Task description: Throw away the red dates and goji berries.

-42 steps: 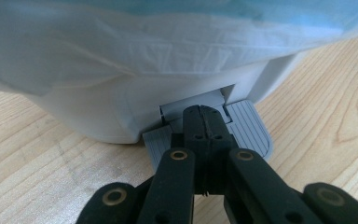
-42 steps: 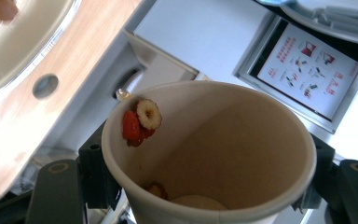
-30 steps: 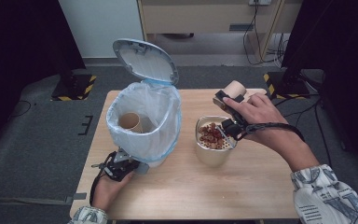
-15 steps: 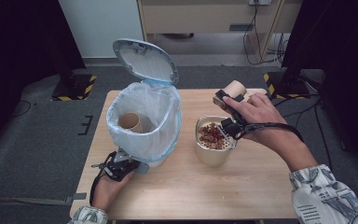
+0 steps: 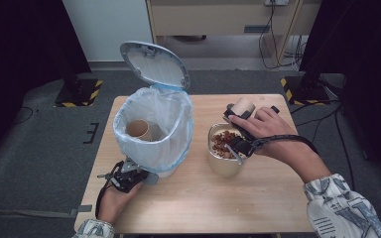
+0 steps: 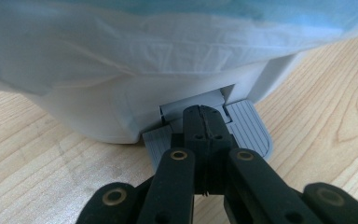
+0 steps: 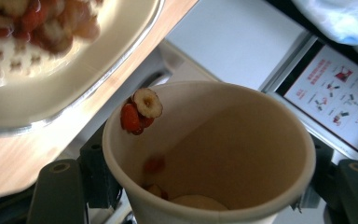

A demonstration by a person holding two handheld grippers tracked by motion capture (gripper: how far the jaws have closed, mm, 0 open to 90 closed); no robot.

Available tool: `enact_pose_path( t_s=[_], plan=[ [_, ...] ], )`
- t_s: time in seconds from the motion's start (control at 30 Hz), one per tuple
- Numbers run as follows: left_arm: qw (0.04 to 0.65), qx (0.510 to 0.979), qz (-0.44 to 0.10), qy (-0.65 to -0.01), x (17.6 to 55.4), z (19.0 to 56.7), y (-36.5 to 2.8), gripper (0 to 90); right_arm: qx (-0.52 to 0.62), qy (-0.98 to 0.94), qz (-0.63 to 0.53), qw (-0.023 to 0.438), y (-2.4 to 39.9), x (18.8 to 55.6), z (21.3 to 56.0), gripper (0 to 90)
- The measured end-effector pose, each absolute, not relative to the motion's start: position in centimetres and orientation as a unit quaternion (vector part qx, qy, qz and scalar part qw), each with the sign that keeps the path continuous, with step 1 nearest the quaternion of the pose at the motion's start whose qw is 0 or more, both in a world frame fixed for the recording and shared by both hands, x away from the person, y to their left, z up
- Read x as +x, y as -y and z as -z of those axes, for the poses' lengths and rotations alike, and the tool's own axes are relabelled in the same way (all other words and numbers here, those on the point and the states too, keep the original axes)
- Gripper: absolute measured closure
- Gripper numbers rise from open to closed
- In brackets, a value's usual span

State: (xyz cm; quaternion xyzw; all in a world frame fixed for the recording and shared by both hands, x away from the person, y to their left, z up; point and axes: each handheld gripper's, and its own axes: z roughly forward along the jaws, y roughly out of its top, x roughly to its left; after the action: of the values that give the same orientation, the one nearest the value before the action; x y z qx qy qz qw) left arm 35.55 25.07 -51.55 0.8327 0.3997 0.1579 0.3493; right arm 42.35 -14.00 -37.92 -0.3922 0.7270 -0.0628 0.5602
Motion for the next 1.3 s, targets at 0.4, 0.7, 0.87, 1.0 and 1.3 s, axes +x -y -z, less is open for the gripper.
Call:
enact_pose_path(
  t_s=[0.4, 0.7, 0.87, 1.0, 1.3],
  plan=[
    [0.349, 0.833, -0.158, -0.399, 35.5, 51.5, -25.1, 90.0, -0.374, -0.718, 0.036, 0.585, 14.1, 42.1, 37.2, 28.2],
    [0.349, 0.833, -0.158, -0.4, 35.6, 51.5, -25.1, 89.9, -0.35, -0.725, 0.032, 0.593, 14.4, 42.8, 37.1, 28.3],
    [0.349, 0.833, -0.158, -0.399, 35.6, 51.5, -25.1, 90.0, -0.347, -0.733, 0.028, 0.585, 14.5, 42.6, 37.8, 28.3],
    [0.35, 0.833, -0.158, -0.4, 35.6, 51.6, -25.1, 90.0, -0.344, -0.74, 0.023, 0.577, 14.8, 42.5, 38.0, 28.1],
    [0.35, 0.832, -0.157, -0.399, 35.6, 51.6, -25.1, 90.0, -0.308, -0.752, -0.016, 0.583, 15.1, 42.7, 36.9, 27.8]
  ],
)
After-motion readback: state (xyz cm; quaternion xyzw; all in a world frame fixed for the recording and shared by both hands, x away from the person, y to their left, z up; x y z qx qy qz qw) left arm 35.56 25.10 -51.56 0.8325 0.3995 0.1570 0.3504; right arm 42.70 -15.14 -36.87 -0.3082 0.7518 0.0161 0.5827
